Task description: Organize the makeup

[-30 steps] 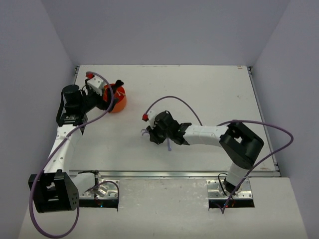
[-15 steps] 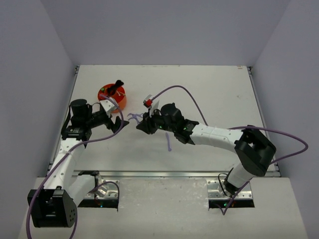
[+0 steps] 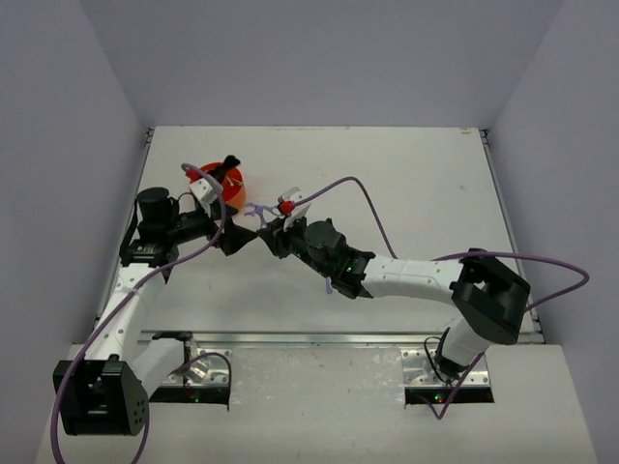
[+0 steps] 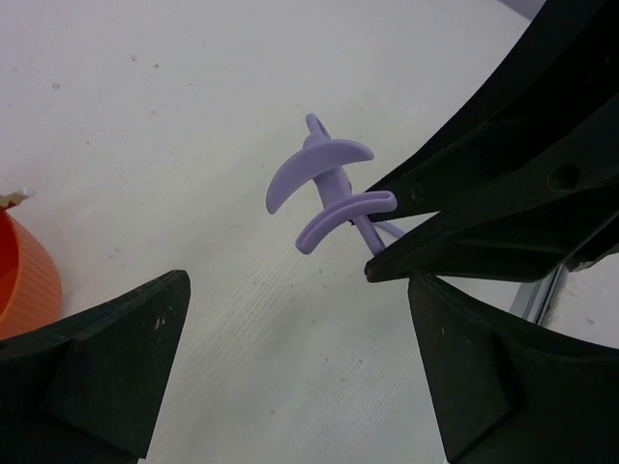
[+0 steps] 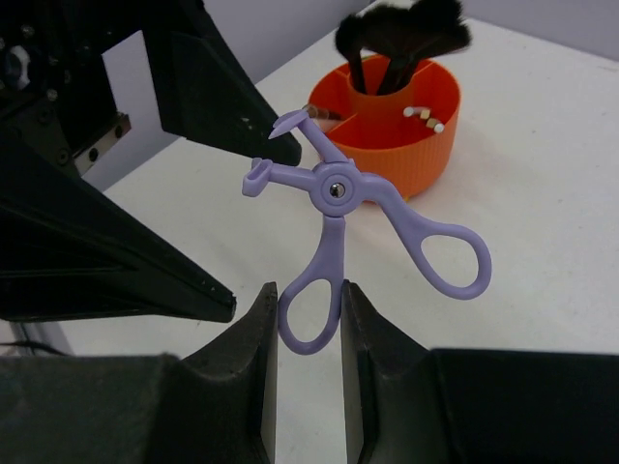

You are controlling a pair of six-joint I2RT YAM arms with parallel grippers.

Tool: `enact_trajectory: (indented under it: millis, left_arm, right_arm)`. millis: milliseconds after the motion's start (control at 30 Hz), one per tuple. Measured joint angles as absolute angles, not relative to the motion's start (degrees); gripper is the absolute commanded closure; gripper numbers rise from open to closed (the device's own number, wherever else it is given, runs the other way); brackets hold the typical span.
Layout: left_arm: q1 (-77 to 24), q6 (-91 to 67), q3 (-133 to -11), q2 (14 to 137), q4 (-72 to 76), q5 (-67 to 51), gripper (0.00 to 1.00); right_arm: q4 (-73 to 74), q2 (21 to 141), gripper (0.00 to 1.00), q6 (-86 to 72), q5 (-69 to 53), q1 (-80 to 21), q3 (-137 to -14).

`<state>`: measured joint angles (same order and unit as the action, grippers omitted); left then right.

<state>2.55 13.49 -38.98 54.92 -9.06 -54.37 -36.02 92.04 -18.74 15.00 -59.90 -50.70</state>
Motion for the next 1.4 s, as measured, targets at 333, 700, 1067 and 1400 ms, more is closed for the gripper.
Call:
enact_trajectory:
  millis: [333, 700, 1067, 1400]
  left_arm:
    - [2.5, 5.7, -41.1, 54.9, -4.7, -53.9, 0.06]
    - [3.5, 12.2, -50.7, 55.8, -13.9, -48.5, 0.06]
    - [0.8, 17.1, -51.8, 56.2, -19.9, -49.8, 0.09]
    - [-2.7, 22.5, -52.2, 58.5, -23.7, -50.3, 0.08]
  right_arm:
    - [-40.4, 95.7, 0.93, -14.9, 20.7, -60.6, -51.8]
    - [-25.0, 89.4, 0.96, 17.1, 8.5, -60.6, -51.8]
    - [-26.5, 84.4, 1.0, 47.4, 5.9, -60.6, -44.7]
    - [-36.0, 92.9, 1.0, 68.6, 7.5, -60.6, -44.6]
